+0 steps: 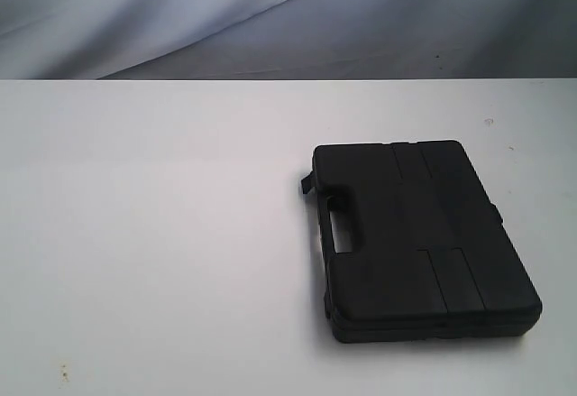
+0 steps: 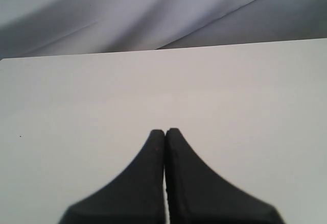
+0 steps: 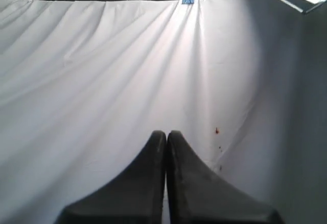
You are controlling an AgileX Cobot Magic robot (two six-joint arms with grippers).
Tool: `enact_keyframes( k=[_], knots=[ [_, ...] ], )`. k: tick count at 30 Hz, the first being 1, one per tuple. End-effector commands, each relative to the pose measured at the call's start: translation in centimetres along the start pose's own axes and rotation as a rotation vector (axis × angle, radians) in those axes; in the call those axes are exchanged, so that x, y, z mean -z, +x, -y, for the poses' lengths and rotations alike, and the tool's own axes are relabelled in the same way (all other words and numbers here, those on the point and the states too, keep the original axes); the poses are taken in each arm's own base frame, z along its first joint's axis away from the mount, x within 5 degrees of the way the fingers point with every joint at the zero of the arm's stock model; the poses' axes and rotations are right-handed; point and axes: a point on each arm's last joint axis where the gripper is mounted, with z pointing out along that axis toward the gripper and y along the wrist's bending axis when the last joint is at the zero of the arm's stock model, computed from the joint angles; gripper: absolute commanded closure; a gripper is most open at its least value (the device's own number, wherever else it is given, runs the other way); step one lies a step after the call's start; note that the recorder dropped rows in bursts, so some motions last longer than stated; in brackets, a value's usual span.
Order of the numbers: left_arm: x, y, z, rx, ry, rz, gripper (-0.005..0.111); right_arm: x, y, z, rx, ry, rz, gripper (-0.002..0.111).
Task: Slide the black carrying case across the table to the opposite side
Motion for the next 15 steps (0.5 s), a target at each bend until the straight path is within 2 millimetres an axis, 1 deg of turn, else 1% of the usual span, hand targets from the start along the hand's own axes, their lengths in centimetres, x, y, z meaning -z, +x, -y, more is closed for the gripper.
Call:
enact_keyframes(
  k=[1,4,6,7,10,15],
  knots=[
    [0.0,0.1,0.0,0.006,-0.002,0.005,0.107,0.0,-2.9,0.2,0.059,0.018,0.023,0.108],
    [0.0,0.1,0.0,0.006,-0.002,0.005,0.107,0.0,-4.1,0.2,0.118,0.017,0.056,0.108],
    [0.0,0.1,0.0,0.006,-0.002,0.005,0.107,0.0,-4.4,0.2,0.168,0.015,0.061,0.108],
    [0.0,0.1,0.0,0.006,-0.002,0.005,0.107,-0.4,-4.4,0.2,0.193,0.014,0.04,0.108],
    [0.0,0.1,0.0,0.006,-0.002,0.005,0.107,-1.8,-4.2,0.4,0.214,0.018,-0.055,0.108],
    [0.0,0.1,0.0,0.006,-0.002,0.005,0.107,-5.2,-4.5,0.6,0.217,0.014,-0.169,0.108]
  ],
)
